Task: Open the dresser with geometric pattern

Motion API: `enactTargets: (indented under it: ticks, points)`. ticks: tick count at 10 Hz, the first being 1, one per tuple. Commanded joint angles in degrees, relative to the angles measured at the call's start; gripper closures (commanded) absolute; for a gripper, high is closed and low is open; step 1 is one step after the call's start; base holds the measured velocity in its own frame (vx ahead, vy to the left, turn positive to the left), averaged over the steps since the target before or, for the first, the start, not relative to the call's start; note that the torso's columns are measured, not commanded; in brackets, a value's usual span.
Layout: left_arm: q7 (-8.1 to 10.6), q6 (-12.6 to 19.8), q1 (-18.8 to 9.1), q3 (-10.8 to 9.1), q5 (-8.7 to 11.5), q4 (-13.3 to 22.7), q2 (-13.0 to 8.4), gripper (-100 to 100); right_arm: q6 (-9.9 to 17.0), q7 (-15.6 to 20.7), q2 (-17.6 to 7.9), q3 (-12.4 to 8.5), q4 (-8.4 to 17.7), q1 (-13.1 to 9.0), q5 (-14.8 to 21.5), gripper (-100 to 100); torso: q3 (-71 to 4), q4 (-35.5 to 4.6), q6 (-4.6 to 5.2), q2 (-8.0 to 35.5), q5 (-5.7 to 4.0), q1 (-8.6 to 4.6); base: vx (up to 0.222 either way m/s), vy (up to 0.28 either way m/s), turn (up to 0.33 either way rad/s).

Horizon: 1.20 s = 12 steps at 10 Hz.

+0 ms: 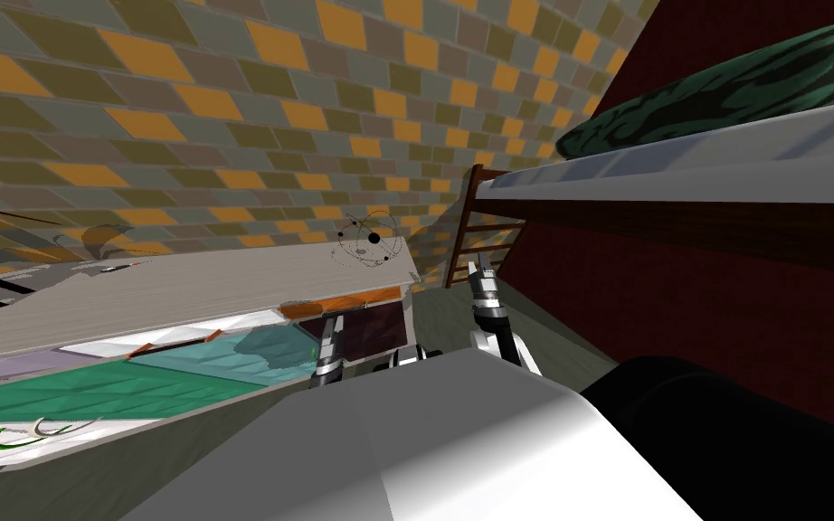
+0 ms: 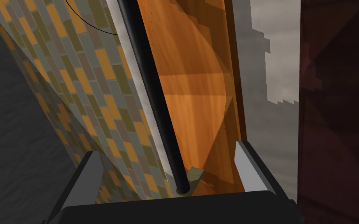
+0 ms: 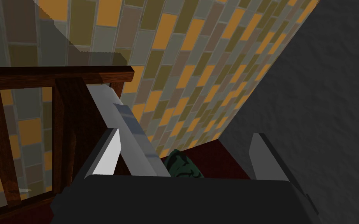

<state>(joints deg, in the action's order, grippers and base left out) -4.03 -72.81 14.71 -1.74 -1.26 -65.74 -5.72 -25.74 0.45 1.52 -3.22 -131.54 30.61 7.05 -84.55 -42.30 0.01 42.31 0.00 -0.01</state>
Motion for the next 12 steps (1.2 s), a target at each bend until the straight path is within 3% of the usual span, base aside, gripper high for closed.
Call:
enactTargets:
  ticks: [1, 2, 3, 4, 5, 6, 7, 8, 9, 10, 11, 12]
  points:
    - [-1.00, 0.30, -4.25, 0.36, 3.34, 4.06, -2.17, -100, 0.00, 0.00, 0.00, 0.00, 0.00, 0.01, 0.00, 0, -0.09, 0.04, -0.03, -0.14, 0.00, 0.03, -0.072, -0.032, -0.067]
    - [-1.62, 0.75, -6.07, 0.63, 5.18, 6.22, -3.59, -100, 0.00, 0.00, 0.00, 0.00, 0.00, 0.01, 0.00, 0, -0.10, 0.05, -0.01, -0.14, 0.00, 0.01, -0.110, -0.053, -0.160]
    - [-1.62, 0.75, -6.86, 0.63, 5.51, 6.22, -3.59, -100, 0.00, 0.00, 0.00, 0.00, 0.00, 0.00, 0.00, 0, 0.00, 0.01, 0.00, 0.02, -0.02, -0.06, -0.092, -0.033, -0.047]
    - [-2.24, 1.21, -8.86, 0.90, 7.68, 8.39, -5.01, -100, 0.00, 0.00, 0.00, 0.00, 0.00, 0.01, 0.00, 0, 0.00, 0.00, -0.03, -0.01, 0.00, 0.02, -0.071, -0.018, -0.080]
    - [-2.24, 1.21, -9.39, 0.90, 7.68, 8.39, -5.01, -100, 0.00, 0.00, 0.00, 0.00, 0.00, 0.01, 0.00, 0, -0.04, 0.02, -0.01, -0.06, 0.02, 0.08, -0.060, -0.009, -0.042]
    - [-2.86, 1.67, -11.53, 1.17, 9.85, 10.55, -6.43, -100, 0.00, 0.00, 0.00, -0.01, 0.00, 0.01, 0.00, 0, -0.06, 0.03, -0.03, -0.10, 0.02, 0.09, -0.078, -0.028, -0.093]
    - [-2.86, 1.67, -11.92, 1.17, 9.85, 10.55, -6.43, -100, 0.00, 0.00, 0.00, 0.00, 0.00, 0.01, 0.00, 0, -0.02, 0.01, 0.00, -0.02, 0.00, -0.01, -0.070, -0.025, -0.041]
    - [-3.48, 2.13, -13.73, 1.44, 12.02, 11.95, -7.84, -100, 0.00, 0.00, 0.00, -0.01, 0.00, 0.01, 0.00, 0, -0.02, -0.04, -0.01, -0.03, -0.05, -0.03, -0.084, -0.043, -0.087]
    - [-3.48, 2.13, -14.45, 1.44, 12.02, 12.71, -7.84, -100, 0.00, 0.00, 0.00, 0.00, 0.00, 0.01, 0.00, 0, -0.06, -0.05, 0.07, -0.11, -0.06, -0.02, -0.071, -0.031, -0.043]
    - [-4.10, 2.59, -16.65, 1.71, 14.19, 14.87, -9.26, -100, 0.00, 0.00, 0.00, -0.01, 0.00, 0.02, 0.00, 0, -0.09, -0.07, 0.04, -0.12, -0.08, -0.01, -0.087, -0.035, -0.085]
    - [-4.10, 2.59, -16.97, 1.71, 14.19, 14.87, -9.26, -100, 0.00, 0.00, 0.00, 0.00, 0.00, 0.01, 0.00, 0, -0.06, -0.18, 0.10, -0.07, -0.15, -0.05, -0.076, -0.029, -0.043]
    - [-4.72, 3.04, -18.81, 1.99, 16.37, 17.04, -10.68, -100, 0.00, 0.00, 0.00, -0.01, 0.00, 0.01, 0.00, 0, -0.08, -0.17, 0.08, -0.13, -0.16, -0.03, -0.086, -0.034, -0.083]
